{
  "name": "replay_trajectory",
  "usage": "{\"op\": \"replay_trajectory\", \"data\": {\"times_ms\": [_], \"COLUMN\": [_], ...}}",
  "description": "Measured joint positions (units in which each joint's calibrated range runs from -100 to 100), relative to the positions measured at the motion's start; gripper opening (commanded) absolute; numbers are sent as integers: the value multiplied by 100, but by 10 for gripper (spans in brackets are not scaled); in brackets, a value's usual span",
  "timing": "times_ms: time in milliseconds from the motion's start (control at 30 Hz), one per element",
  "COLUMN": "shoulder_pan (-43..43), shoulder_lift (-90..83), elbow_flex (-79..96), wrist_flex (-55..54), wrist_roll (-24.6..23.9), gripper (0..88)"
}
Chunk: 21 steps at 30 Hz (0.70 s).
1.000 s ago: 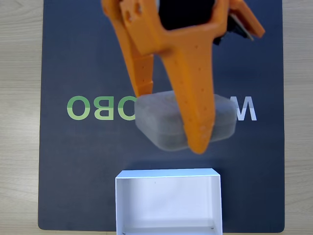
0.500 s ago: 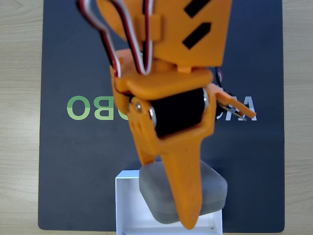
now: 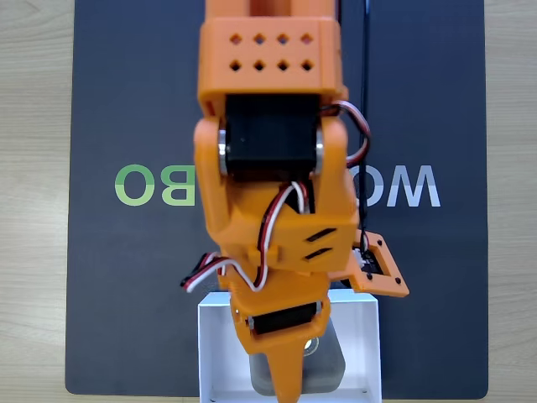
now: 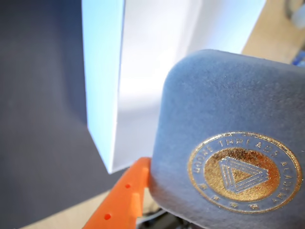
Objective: Grab the usb to bin
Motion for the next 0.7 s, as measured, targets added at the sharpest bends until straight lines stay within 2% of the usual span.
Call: {"op": "replay_trajectory", "data": {"times_ms": [567,633,700], "shoulder_pan": [9,9,9], "shoulder_lift": [611,611,611], "elbow_flex": [-425,-425,-425], "wrist_flex": [26,26,26], "wrist_roll": [5,10,10], "gripper": [15,39,98]}}
